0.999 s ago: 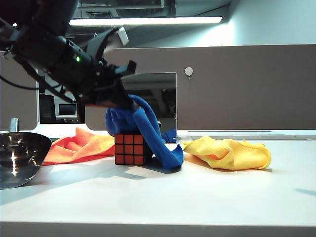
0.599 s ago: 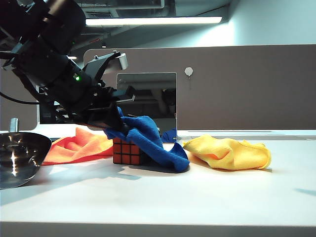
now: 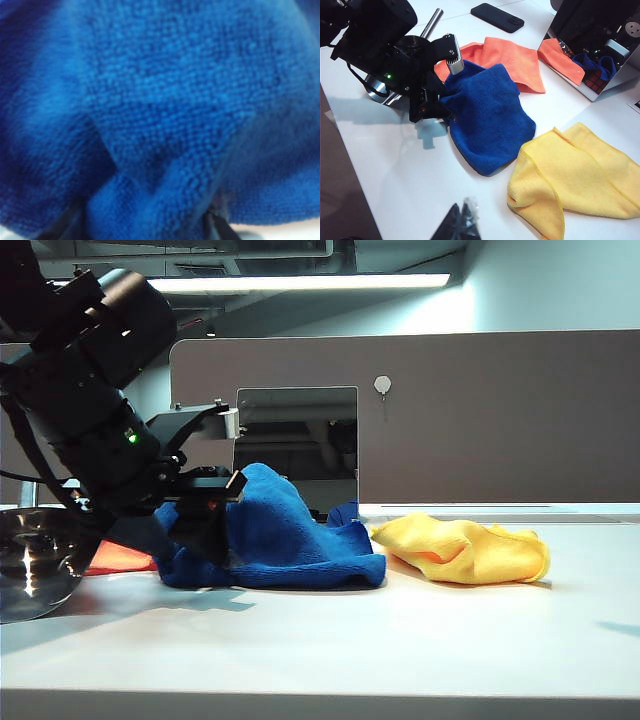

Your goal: Pick up a rag that is the same color as the top surface of the Rubik's Cube and cover the cube with it.

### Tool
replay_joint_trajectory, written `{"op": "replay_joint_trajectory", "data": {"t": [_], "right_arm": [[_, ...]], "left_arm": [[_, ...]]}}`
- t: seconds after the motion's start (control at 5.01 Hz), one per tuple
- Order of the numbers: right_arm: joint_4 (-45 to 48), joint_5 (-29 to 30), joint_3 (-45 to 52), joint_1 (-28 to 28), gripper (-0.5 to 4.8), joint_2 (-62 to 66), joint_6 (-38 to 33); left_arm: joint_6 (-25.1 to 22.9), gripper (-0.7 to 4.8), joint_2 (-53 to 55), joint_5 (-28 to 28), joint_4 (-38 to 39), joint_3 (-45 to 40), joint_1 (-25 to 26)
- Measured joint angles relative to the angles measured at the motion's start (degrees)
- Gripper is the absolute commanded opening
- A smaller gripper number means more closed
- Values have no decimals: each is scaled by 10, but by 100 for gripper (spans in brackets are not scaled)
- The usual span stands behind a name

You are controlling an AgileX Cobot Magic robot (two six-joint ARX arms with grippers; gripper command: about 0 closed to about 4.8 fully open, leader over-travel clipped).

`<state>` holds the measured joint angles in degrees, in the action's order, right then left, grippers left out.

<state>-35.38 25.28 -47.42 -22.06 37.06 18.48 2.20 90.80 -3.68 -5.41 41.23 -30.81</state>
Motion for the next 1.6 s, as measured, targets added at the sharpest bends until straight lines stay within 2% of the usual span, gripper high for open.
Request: {"op": "replay_joint_trajectory", "data": {"t": [0.2, 0.6, 0.8, 1.0, 1.2, 1.4, 1.6], "right_arm": [[0, 0, 0, 0, -5, 2, 0], [0, 0, 0, 0, -5, 2, 0], [0, 0, 0, 0, -6, 2, 0], [0, 0, 0, 0, -5, 2, 0], [2, 0, 15, 0, -5, 2, 0], [4, 0, 15, 0, -5, 1, 0], [10, 0, 16, 0, -6, -8, 0]], "left_arm": [[0, 479, 0, 0, 10, 0, 0], [5, 479, -1, 0, -12, 0, 0], [38, 479, -2, 0, -82, 0, -2], [78, 479, -11, 0, -103, 0, -2], [99, 479, -124, -14, -75, 1, -1], [102, 479, -155, -26, -56, 1, -2], [90, 323, -199, -63, -73, 2, -2]]}}
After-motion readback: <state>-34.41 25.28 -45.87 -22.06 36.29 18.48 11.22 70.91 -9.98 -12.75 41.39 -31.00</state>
